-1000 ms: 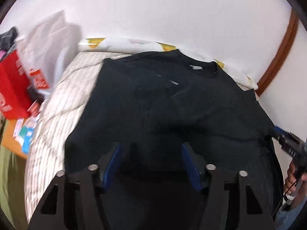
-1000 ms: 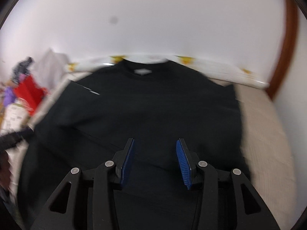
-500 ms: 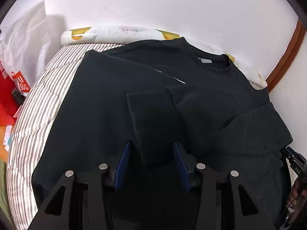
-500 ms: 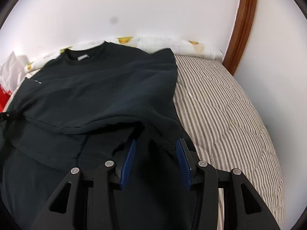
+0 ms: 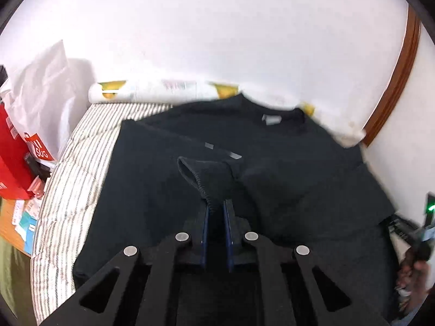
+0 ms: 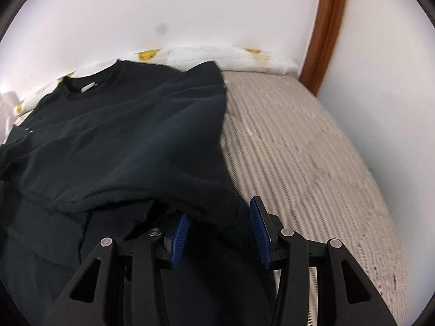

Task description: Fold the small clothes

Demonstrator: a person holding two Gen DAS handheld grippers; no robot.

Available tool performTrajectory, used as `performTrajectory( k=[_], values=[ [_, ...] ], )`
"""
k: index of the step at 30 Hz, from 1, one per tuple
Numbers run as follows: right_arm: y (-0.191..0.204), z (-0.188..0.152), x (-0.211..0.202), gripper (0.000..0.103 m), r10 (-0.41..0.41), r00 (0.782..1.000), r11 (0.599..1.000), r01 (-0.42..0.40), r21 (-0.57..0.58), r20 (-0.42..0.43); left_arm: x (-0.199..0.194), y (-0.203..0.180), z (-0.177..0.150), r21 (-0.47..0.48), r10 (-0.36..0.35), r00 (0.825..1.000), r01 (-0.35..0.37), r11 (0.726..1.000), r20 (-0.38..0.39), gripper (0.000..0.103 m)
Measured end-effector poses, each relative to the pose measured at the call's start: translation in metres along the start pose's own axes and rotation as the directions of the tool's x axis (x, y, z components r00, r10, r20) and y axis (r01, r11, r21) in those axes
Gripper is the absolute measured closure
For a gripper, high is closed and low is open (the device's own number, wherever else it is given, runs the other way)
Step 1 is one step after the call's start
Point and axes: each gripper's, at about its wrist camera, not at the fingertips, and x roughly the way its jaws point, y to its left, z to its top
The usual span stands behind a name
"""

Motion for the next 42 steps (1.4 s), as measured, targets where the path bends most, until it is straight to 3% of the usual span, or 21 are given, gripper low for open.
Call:
performTrajectory(
  k=[6, 9, 14, 17, 25, 31, 35, 42],
  values=[
    [-0.003, 0.005, -0.034, 0.059, 0.056, 0.997, 0.998, -0.057, 0.006, 0.053, -0.036, 0.01, 0.017, -0.007, 0.004, 0.996, -0.004, 1.0, 0.084, 0.094],
    [0.0, 0.006, -0.054, 0.059, 0.121, 0.989, 0.993, -0.121, -0.009, 0.089, -0.05, 0.019, 0.021, -0.011, 0.047, 0.991, -0.046, 0.999, 0.124, 0.094],
    [0.007, 0.018, -0.068, 0.058, 0.215, 0.967, 0.976, -0.219, 0.011, 0.133, -0.051, 0.045, 0.009, -0.048, 0.062, 0.994, -0.058, 0.997, 0.09, 0.094],
    [0.021, 0.023, -0.052, 0.057, 0.209, 0.972, 0.978, -0.209, -0.01, 0.106, -0.036, 0.057, -0.006, -0.077, 0.069, 0.997, -0.066, 0.995, 0.034, 0.093],
    [0.032, 0.009, 0.015, 0.058, 0.072, 0.996, 0.997, -0.072, -0.012, -0.059, -0.006, 0.068, -0.037, -0.083, 0.113, 0.99, -0.12, 0.989, -0.083, 0.089],
    [0.019, 0.001, 0.012, 0.052, 0.105, 0.992, 0.993, -0.101, 0.057, -0.063, -0.005, 0.063, -0.045, -0.055, 0.158, 0.982, -0.164, 0.985, -0.106, 0.088],
    [0.016, -0.002, -0.002, 0.045, 0.14, 0.988, 0.99, -0.138, 0.041, -0.067, -0.012, 0.057, -0.047, -0.034, 0.175, 0.98, -0.179, 0.983, -0.098, 0.088],
    [0.015, -0.015, -0.052, 0.018, 0.186, 0.982, 0.983, -0.186, -0.013, 0.027, -0.033, 0.042, -0.053, -0.014, 0.189, 0.978, -0.191, 0.982, -0.088, 0.088]
  ],
)
